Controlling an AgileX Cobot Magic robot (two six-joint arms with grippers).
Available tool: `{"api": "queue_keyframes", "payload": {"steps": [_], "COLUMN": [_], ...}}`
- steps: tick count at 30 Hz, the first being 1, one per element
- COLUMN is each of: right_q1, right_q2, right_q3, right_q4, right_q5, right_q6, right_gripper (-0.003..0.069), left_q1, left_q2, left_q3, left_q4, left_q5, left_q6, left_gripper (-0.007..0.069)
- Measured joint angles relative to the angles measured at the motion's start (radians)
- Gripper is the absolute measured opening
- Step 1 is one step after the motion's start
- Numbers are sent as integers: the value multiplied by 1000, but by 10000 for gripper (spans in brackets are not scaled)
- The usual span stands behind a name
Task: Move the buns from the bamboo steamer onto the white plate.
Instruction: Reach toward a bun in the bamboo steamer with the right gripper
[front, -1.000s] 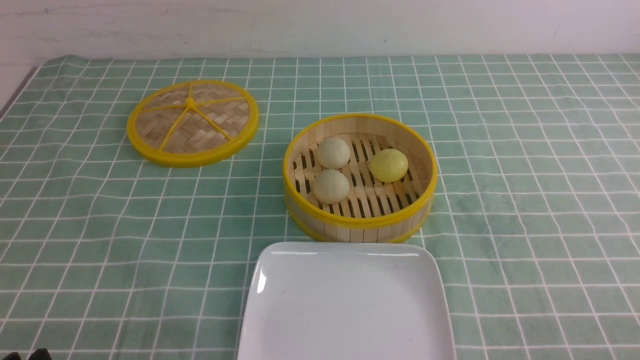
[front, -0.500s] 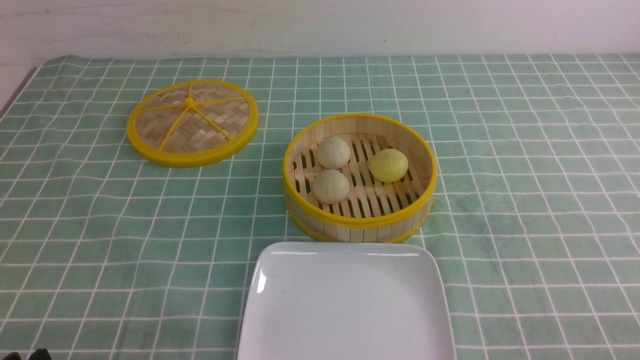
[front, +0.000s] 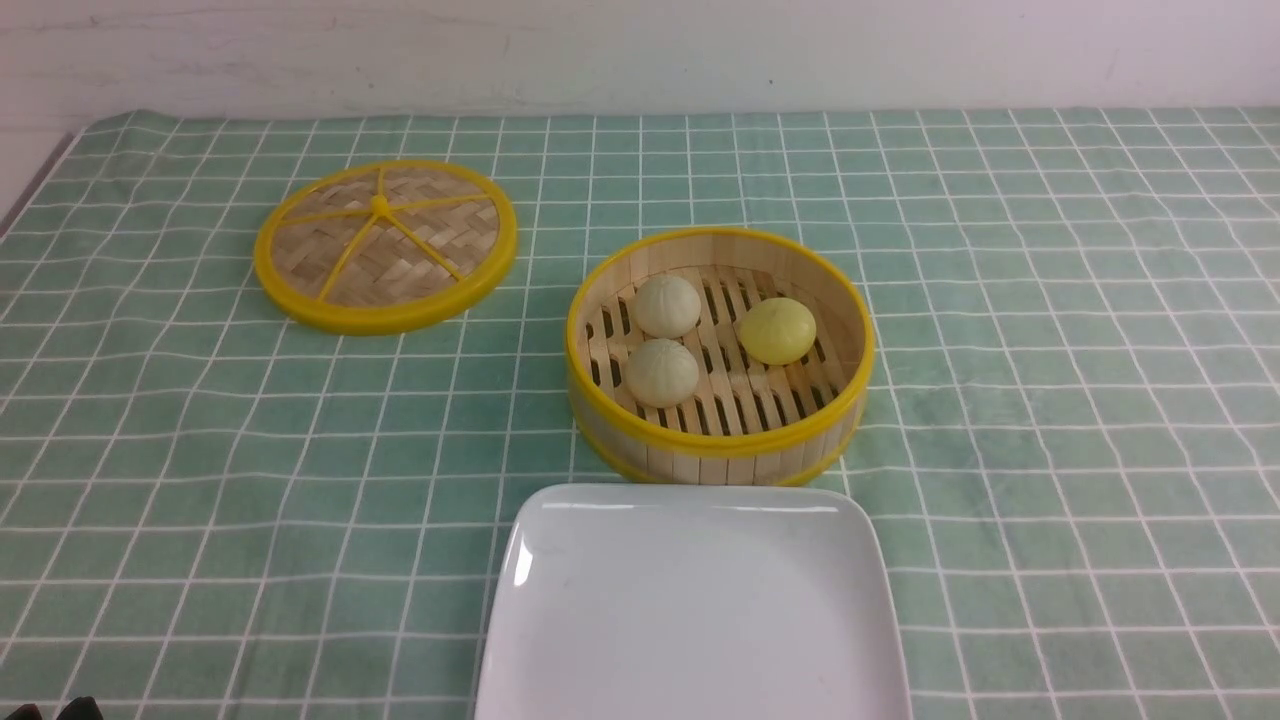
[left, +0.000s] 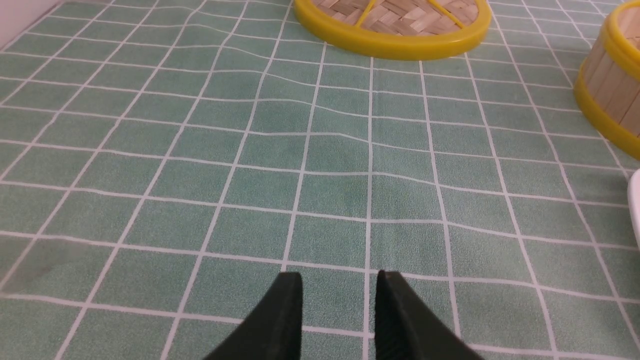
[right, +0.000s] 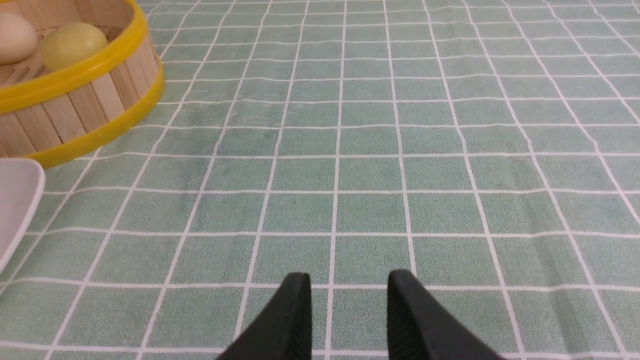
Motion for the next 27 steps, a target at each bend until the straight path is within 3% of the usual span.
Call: {"api": "queue_keyframes", "payload": {"steps": [12, 15, 17, 18, 19, 22, 27], "right_q1": [0, 0, 0, 0, 0, 0, 0], "right_q2": [0, 0, 0, 0, 0, 0, 0], "right_q3": [0, 7, 11, 11, 11, 11, 11], "right_q4": [-1, 74, 230, 263, 384, 512, 600], "right_q5": [-7, -54, -86, -88, -102, -107, -118], "right_q6": [0, 79, 210, 223, 323, 425, 467], "right_gripper": [241, 241, 241, 241, 241, 241, 241], "left_q1": [0, 0, 0, 0, 0, 0, 0], "left_q2": [0, 0, 0, 0, 0, 0, 0], "left_q3": [0, 0, 2, 2, 3, 3, 3], "left_q4": [-17, -191, -385, -404, -535, -701, -806], "left_q5": [0, -12, -22, -24, -41, -96, -177], "left_q6": [-14, -152, -287, -299, -374, -462, -495], "left_gripper": [240, 240, 240, 240, 240, 240, 240]}}
